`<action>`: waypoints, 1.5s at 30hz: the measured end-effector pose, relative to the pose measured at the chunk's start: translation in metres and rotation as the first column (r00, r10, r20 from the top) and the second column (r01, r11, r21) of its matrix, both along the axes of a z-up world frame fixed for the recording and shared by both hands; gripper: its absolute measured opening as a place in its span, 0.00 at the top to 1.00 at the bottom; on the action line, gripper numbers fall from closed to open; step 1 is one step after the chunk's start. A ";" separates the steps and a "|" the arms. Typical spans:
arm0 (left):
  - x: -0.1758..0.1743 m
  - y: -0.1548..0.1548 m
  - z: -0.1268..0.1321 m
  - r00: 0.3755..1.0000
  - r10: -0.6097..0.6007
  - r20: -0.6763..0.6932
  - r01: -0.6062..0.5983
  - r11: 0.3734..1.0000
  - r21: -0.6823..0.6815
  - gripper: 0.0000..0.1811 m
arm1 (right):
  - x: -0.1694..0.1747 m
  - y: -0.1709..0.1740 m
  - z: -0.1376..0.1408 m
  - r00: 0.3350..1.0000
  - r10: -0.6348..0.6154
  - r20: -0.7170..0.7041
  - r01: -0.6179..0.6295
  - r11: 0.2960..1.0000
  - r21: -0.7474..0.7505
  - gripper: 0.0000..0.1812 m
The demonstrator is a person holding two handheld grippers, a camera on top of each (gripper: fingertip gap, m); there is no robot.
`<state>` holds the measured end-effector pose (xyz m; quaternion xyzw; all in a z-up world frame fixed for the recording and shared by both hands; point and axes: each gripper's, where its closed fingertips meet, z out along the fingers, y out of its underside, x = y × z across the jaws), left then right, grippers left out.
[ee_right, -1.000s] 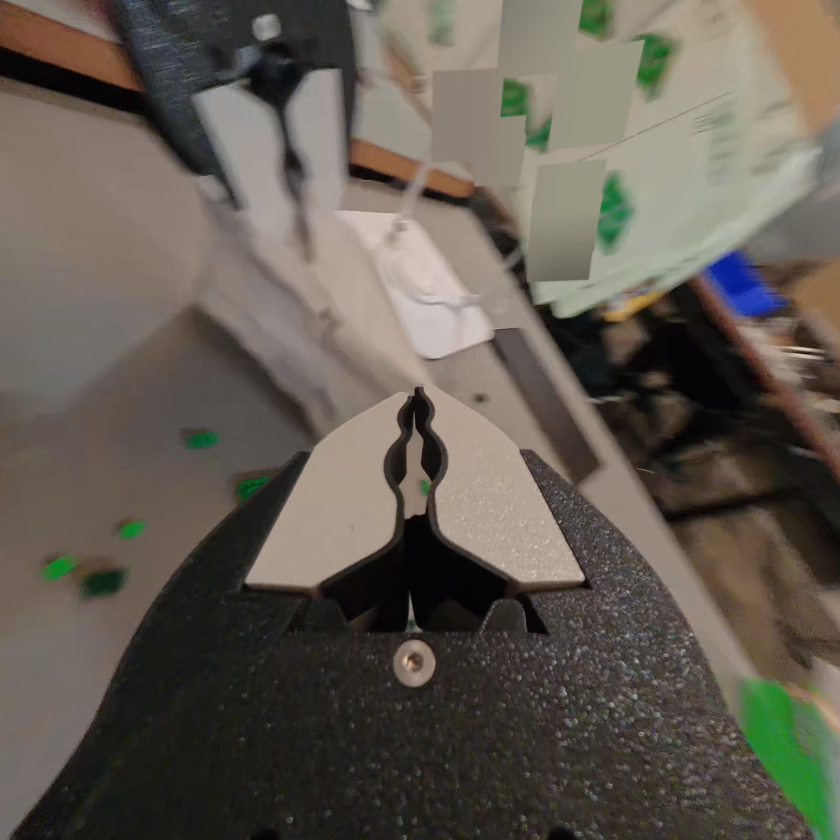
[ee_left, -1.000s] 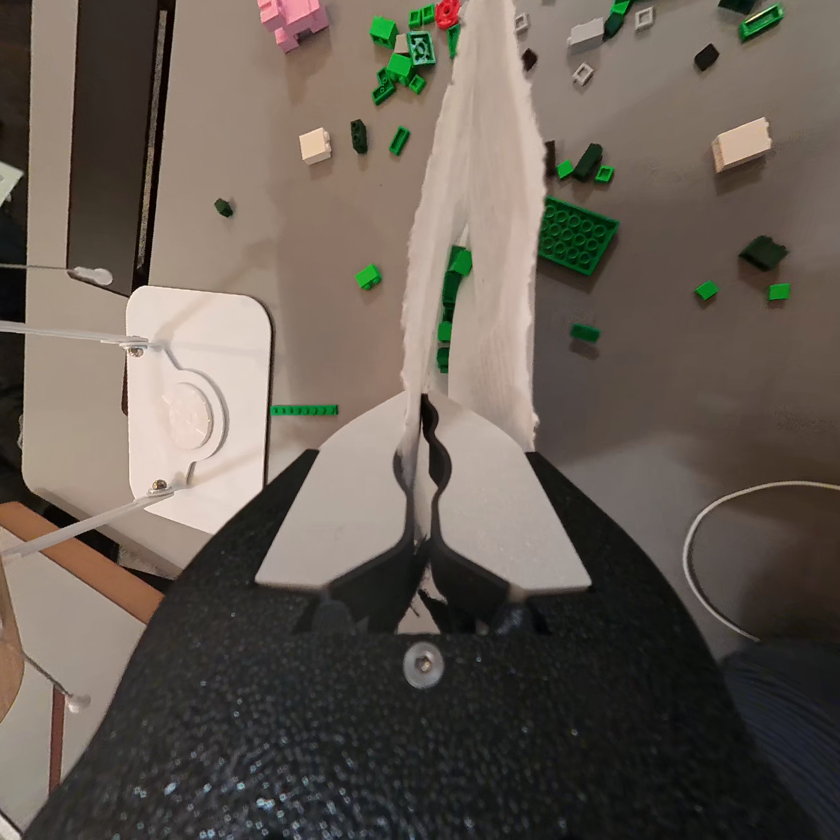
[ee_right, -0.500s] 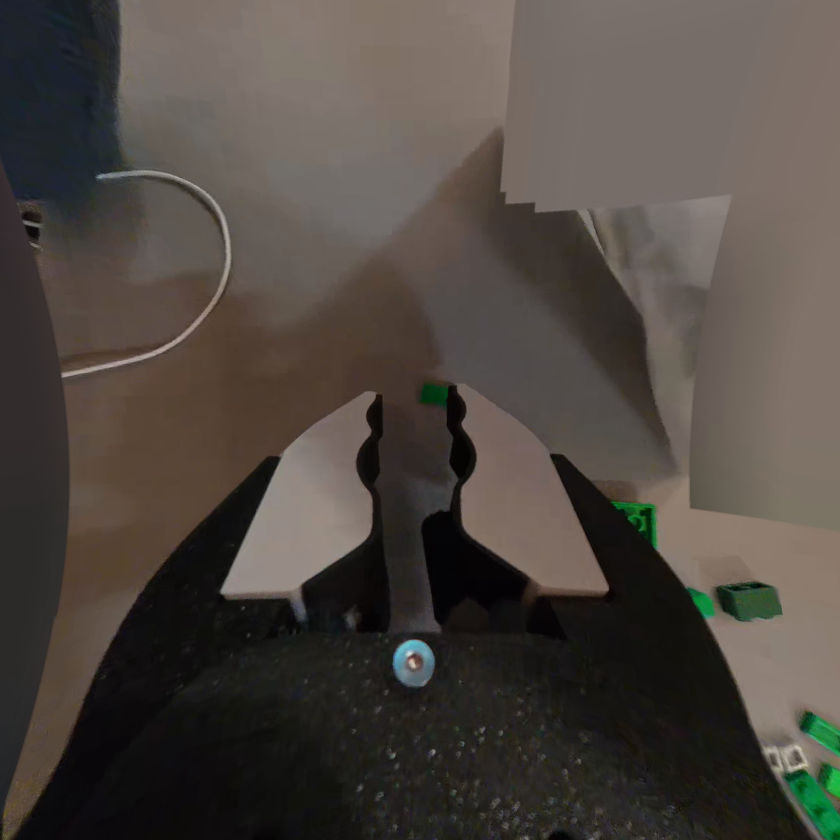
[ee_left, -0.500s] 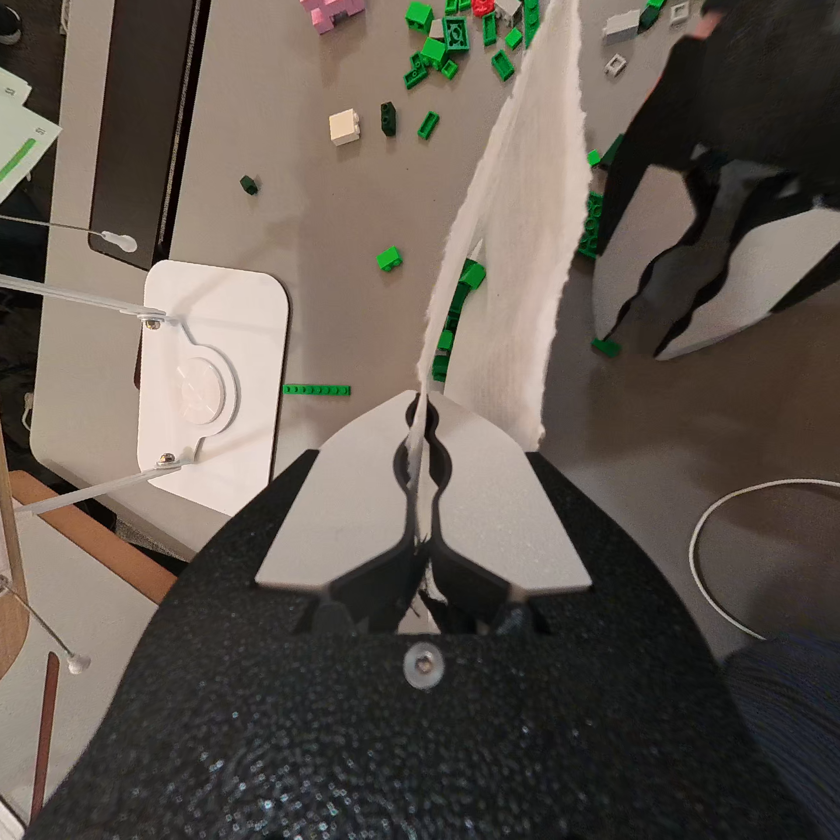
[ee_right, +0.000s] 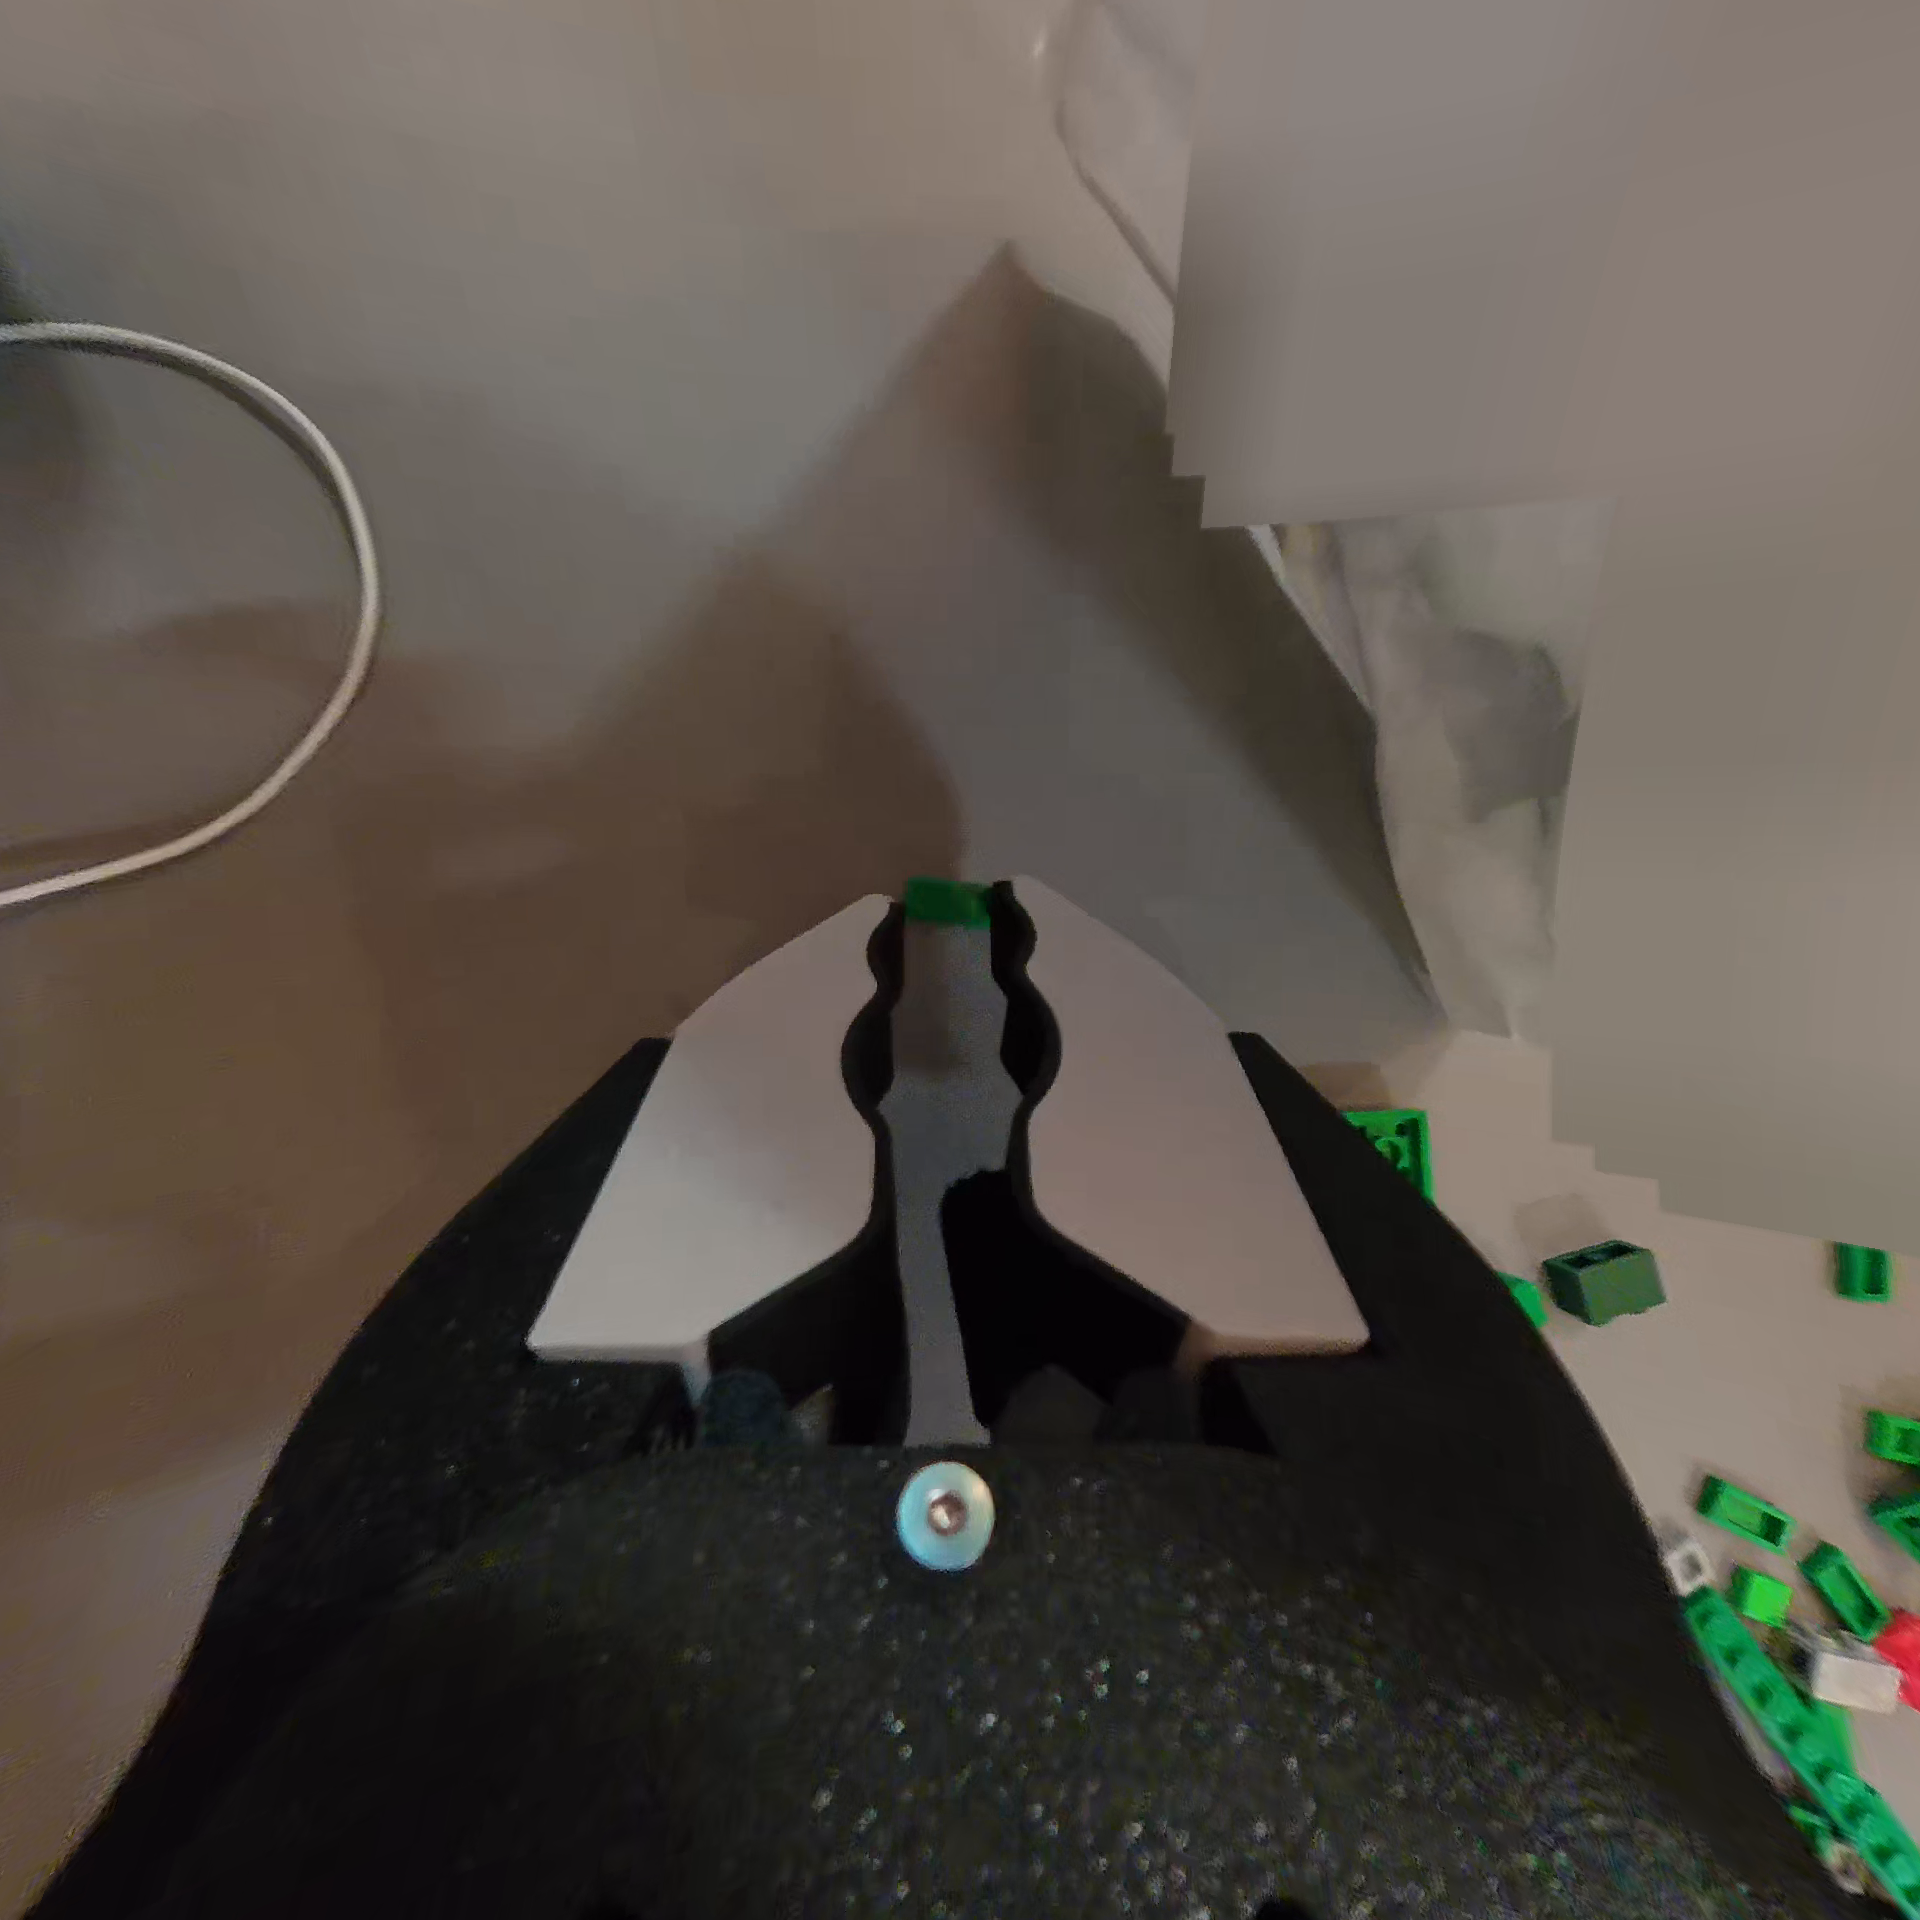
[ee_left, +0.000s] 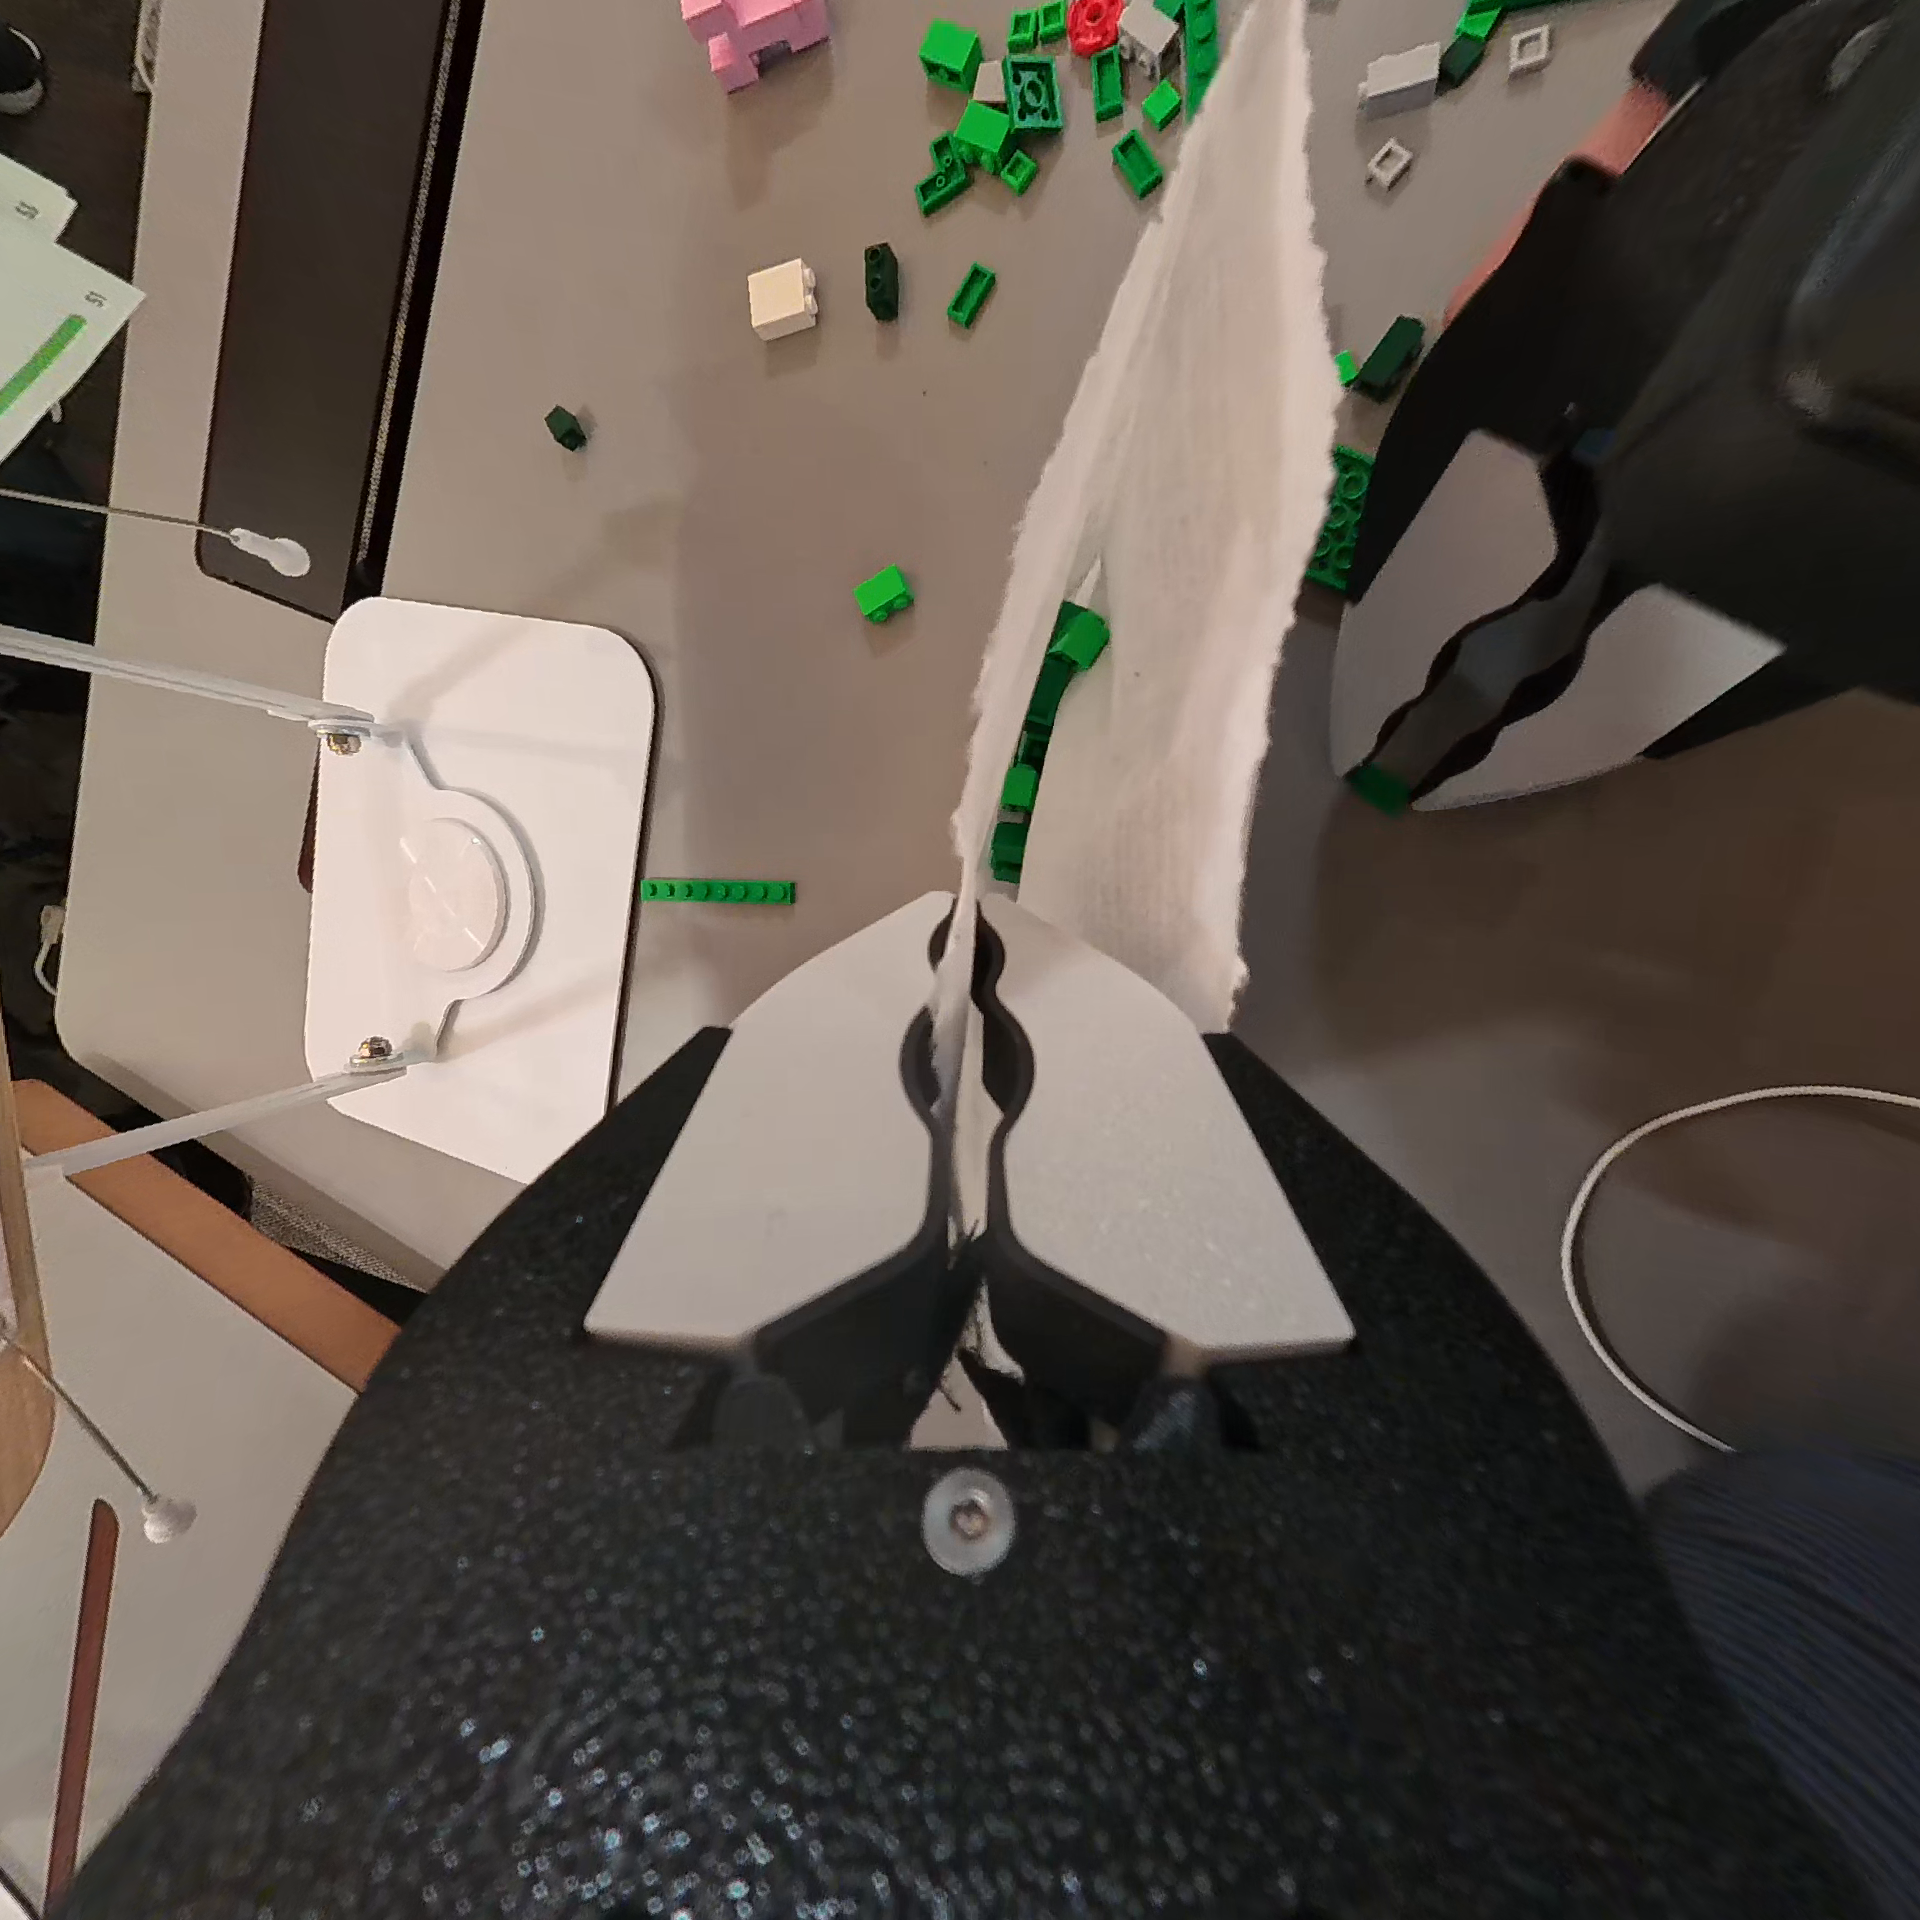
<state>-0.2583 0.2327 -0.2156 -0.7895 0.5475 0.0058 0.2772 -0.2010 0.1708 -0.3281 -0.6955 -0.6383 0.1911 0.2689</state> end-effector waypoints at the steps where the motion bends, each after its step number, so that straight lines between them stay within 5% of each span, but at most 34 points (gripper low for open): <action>1: 0.000 0.000 0.000 1.000 -0.001 0.001 0.001 1.000 0.000 1.00 | -0.001 -0.001 0.007 1.000 0.007 -0.022 -0.006 1.000 0.021 0.91; 9: 0.003 -0.001 0.000 1.000 -0.011 0.004 0.011 1.000 -0.002 1.00 | -0.001 -0.004 0.139 0.956 0.060 -0.287 0.040 0.943 0.329 1.00; 11: 0.003 -0.001 -0.001 1.000 -0.014 0.000 0.014 1.000 -0.003 1.00 | 0.000 -0.004 0.154 0.957 0.075 -0.281 0.034 0.930 0.366 0.99; 16: 0.001 0.001 0.001 1.000 -0.005 -0.002 0.005 1.000 0.012 1.00 | -0.006 0.001 0.110 0.985 0.074 -0.158 -0.029 0.962 0.272 0.94; 25: -0.015 0.010 0.005 0.998 0.064 -0.010 -0.063 0.996 0.055 1.00 | -0.029 0.039 0.013 0.987 -0.106 -0.124 0.113 0.993 0.047 0.86; 45: -0.027 0.010 0.003 0.995 0.103 0.005 -0.103 0.994 0.029 1.00 | -0.037 0.049 -0.007 0.994 -0.034 -0.101 0.023 0.994 -0.111 0.91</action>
